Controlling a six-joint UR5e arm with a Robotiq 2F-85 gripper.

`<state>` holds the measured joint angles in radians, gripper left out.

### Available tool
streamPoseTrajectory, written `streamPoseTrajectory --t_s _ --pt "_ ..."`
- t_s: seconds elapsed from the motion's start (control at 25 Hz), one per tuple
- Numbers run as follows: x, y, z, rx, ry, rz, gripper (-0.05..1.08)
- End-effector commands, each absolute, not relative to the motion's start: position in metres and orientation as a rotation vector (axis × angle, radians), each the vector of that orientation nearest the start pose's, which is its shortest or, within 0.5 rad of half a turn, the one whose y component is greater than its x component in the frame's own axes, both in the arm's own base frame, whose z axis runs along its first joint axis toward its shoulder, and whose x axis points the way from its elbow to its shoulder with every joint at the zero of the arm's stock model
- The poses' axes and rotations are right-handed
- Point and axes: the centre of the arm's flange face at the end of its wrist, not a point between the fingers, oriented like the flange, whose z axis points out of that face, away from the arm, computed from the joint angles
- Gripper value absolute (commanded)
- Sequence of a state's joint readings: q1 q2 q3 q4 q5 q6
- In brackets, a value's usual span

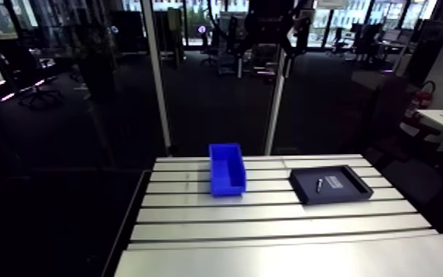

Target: Pick up the M10 bolt from the tray and put it into the blue bin.

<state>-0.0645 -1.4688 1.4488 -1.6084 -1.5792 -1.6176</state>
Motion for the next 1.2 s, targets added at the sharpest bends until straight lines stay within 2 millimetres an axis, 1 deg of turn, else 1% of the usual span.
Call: streamPoseTrajectory --t_s 0.04,1.04,1.16,1.2 --pt "-0.531 -0.098 0.51 0.069 3.135 0.015 0.01" --pt "-0.533 -0.098 0.507 0.068 3.132 0.01 0.01" --pt "-0.535 -0.094 0.507 0.097 3.133 0.008 0.01" --pt "-0.537 -0.084 0.506 0.138 3.13 0.01 0.01"
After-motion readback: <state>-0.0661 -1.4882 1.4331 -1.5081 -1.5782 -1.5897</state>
